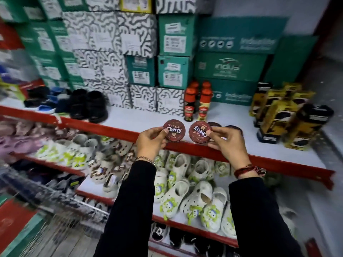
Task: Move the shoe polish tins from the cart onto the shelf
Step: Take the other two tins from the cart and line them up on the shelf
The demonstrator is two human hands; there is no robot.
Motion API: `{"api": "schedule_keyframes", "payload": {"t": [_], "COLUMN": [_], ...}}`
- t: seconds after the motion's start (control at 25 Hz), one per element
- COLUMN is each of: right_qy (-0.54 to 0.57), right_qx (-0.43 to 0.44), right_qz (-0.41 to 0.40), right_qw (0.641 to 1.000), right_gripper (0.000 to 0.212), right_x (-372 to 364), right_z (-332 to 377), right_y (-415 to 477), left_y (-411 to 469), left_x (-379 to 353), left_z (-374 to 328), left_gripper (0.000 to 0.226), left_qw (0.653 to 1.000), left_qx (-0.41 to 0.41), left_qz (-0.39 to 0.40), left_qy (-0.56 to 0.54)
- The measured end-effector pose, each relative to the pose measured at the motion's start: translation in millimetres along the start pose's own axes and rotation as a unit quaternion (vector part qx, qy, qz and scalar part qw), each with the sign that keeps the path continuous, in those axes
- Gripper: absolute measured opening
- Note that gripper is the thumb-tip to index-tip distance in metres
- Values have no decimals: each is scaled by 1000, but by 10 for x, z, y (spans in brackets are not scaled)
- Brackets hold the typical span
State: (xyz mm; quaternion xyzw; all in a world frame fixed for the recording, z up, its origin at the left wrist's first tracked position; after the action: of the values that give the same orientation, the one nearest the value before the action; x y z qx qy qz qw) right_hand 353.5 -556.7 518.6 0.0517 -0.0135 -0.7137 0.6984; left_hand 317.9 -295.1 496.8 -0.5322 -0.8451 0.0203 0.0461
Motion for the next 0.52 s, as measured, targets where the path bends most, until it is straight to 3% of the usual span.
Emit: {"api": "schedule_keyframes", "payload": {"t": [0.24, 0.52], "right_qy": [-97, -257], "right_qx": [-13, -58], "right_qz": [-95, -143], "right_qw": [991, 954], "right_gripper": [27, 15], "right_x": [861, 1287], "right_z": [112, 60], "right_y": [100, 141], "left_y": [110, 227], "left_x": [-793, -1252], "left_z": [-241, -258], "left_gripper": [26, 23], "left_qw": [991, 936], "left_qx": [-44, -58], "left_qz": [69, 121], "left_qy": [105, 325]}}
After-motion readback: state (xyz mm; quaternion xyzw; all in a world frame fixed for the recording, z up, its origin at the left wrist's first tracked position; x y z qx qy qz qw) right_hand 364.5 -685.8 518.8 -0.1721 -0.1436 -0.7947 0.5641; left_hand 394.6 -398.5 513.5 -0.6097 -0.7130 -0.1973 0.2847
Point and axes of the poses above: each hand's wrist, its own y-axis towards the middle knuckle, its own x-axis out of the back of the hand, z = x × y, the point moved 8 cm from there along y, towards the middle knuckle, and after that the axes turned 6 degrees about y, right-handed, at the moved point
